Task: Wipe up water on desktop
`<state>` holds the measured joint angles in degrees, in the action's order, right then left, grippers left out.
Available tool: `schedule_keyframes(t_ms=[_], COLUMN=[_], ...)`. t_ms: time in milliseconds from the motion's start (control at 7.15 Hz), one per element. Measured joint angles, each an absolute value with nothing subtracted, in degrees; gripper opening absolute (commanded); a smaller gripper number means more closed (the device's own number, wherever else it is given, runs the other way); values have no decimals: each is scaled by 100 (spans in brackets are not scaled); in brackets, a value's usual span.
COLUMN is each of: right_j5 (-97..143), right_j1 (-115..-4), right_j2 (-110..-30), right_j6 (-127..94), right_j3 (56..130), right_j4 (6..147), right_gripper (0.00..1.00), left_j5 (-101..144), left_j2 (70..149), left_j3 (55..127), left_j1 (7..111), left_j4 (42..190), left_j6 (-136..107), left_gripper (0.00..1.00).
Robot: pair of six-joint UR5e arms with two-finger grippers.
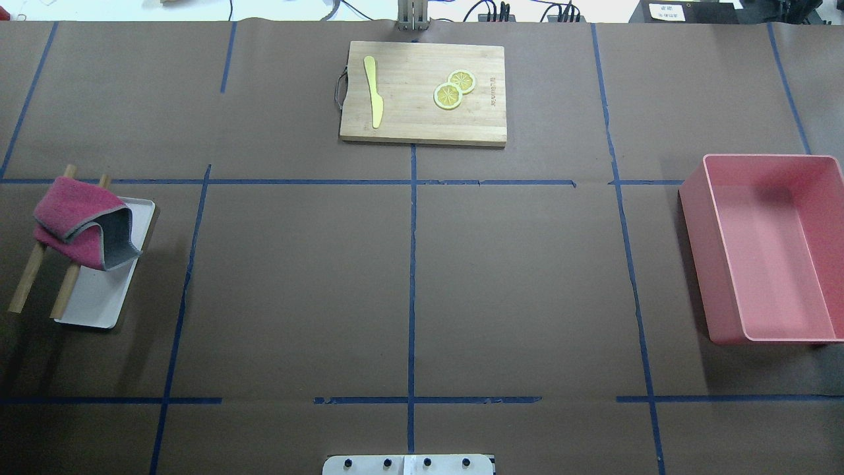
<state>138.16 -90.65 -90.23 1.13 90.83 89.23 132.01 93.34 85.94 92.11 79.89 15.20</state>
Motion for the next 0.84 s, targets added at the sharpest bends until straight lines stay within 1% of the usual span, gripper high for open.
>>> schedule_keyframes(t_ms=[559, 839], right_j5=[13816, 13816], right_j1=[-9070, -9070], right_j2=[-9018, -9007], right_j6=[114, 114], right_j3=[9095, 9107], right_j4=[8921, 8921], right_gripper=[100, 100], left_j5=[13203, 13356], left_j2=[9334, 9348], left_j3=[8618, 8788], left_j1=[9211, 9211], left_j4=[7991, 8054], left_j6=[1525, 1525], left_gripper=[100, 100])
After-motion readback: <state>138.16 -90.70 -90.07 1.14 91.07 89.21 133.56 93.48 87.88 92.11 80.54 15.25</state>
